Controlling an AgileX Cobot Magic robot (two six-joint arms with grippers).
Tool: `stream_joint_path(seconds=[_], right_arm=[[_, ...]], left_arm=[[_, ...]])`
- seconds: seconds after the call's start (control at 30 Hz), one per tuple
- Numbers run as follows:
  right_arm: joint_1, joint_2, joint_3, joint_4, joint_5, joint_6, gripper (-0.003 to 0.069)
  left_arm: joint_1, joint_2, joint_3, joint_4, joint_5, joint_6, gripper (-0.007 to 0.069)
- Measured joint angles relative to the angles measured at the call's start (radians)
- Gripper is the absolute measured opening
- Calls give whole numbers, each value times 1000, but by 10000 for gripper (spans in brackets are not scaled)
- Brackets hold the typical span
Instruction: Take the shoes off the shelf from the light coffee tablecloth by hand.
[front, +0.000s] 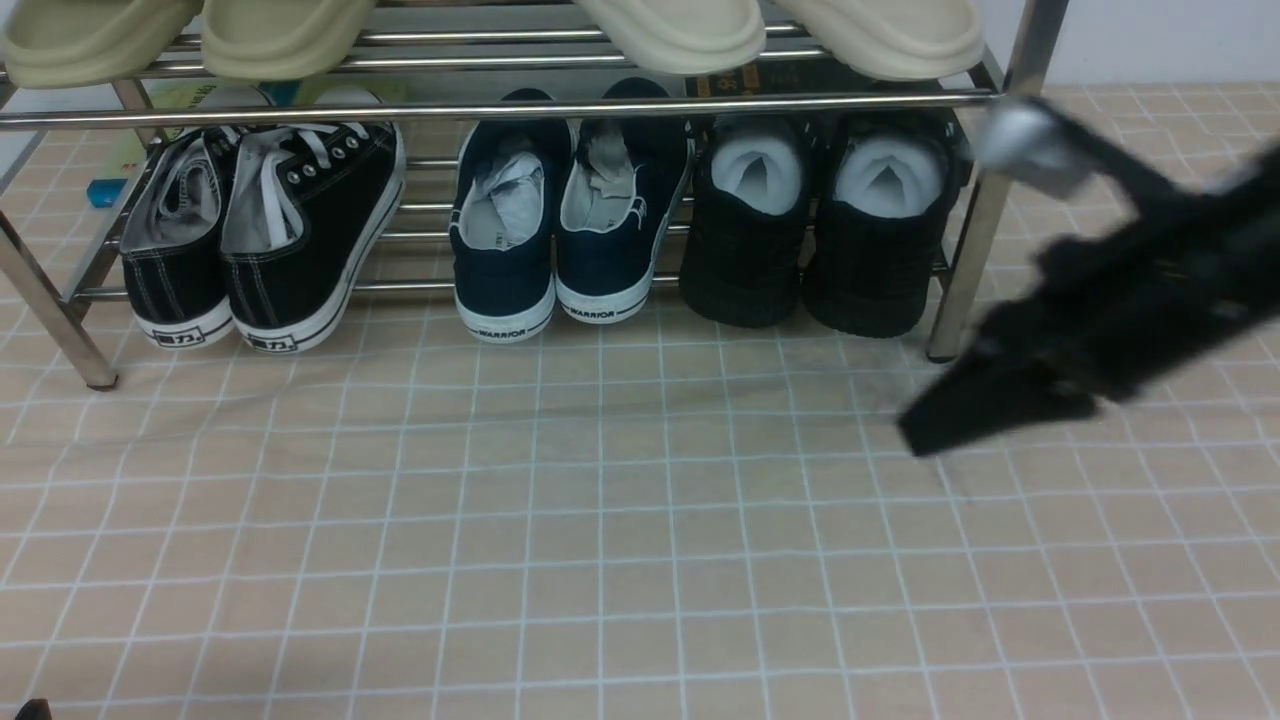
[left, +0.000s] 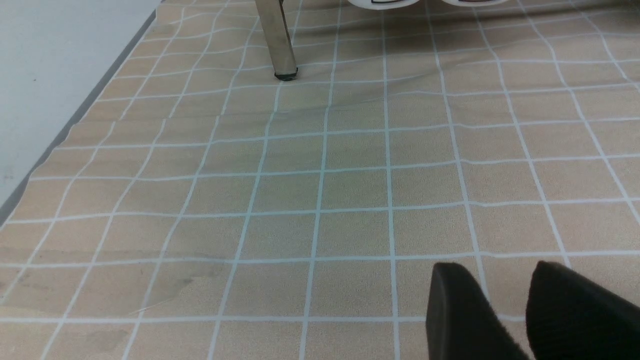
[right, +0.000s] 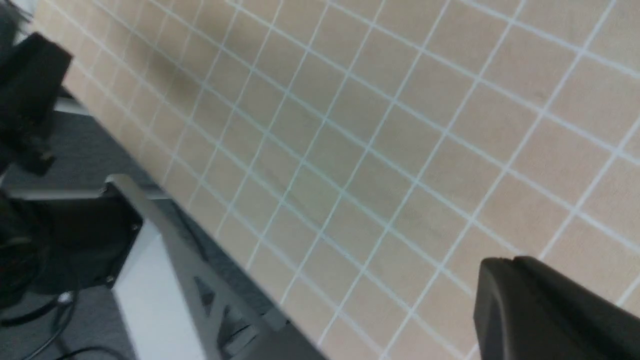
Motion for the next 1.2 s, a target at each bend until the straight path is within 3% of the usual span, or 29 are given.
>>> stream_joint_path(seconds=[0.2, 0.4, 0.57, 0.73, 0.93, 1.2], right_arm=[[203, 193, -283, -374, -128, 366, 40], [281, 350, -529, -633, -170, 614, 171], [282, 461, -662, -732, -199, 681, 346], [281, 540, -707, -819, -280, 685, 465], [281, 571, -707, -909, -345, 688, 494], [280, 603, -708, -1017, -365, 783, 496]], left_arm=[[0, 0, 0, 0, 0, 0, 239], [0, 0, 0, 0, 0, 0, 239], [0, 0, 0, 0, 0, 0, 239], [0, 0, 0, 0, 0, 0, 239], [0, 0, 0, 0, 0, 0, 239], [0, 0, 0, 0, 0, 0, 239]])
